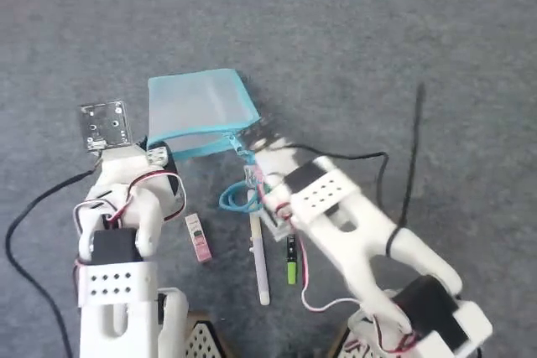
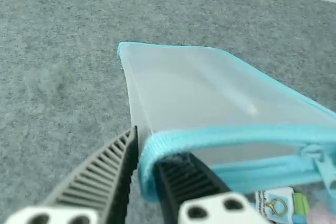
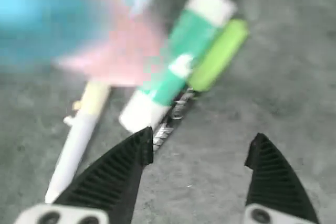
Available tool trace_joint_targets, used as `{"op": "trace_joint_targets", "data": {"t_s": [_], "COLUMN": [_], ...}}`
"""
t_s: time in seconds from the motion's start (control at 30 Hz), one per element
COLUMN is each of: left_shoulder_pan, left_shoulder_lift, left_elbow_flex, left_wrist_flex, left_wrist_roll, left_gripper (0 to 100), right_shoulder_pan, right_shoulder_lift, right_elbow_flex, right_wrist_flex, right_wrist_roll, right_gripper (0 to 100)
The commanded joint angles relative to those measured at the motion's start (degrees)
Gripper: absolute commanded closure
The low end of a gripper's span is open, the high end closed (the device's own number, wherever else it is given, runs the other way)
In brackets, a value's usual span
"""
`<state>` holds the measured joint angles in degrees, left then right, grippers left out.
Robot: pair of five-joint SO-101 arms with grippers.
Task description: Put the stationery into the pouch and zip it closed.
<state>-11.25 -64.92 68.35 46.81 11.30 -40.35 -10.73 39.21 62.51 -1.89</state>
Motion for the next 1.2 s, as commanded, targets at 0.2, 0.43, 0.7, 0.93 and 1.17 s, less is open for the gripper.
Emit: {"op": "trace_joint_targets", "data": {"t_s": [0.2,0.43,0.7,0.93,1.17], "left_shoulder_pan": [0.3,0.3,0.3,0.3,0.3], "left_shoulder_lift": [0.3,0.2,0.0,0.0,0.1], "left_elbow_flex": [-2.7,-2.7,-2.7,-2.6,-2.6], "left_wrist_flex": [-2.1,-2.0,-1.9,-1.8,-1.9], "left_wrist_roll": [0.6,0.6,0.6,-0.9,-1.2], "left_gripper": [99,99,99,99,99], "right_shoulder_pan": [0.7,3.0,15.3,25.2,26.7], "right_shoulder_lift": [8.1,19.6,21.2,19.7,7.5], "right_elbow_flex": [-5.0,-12.1,-18.7,-23.9,-17.1], "right_wrist_flex": [2.8,6.7,10.5,10.3,6.4], "right_wrist_roll": [3.4,3.8,9.3,14.8,14.9], "right_gripper": [72.8,75.8,94.1,95.0,93.0]}}
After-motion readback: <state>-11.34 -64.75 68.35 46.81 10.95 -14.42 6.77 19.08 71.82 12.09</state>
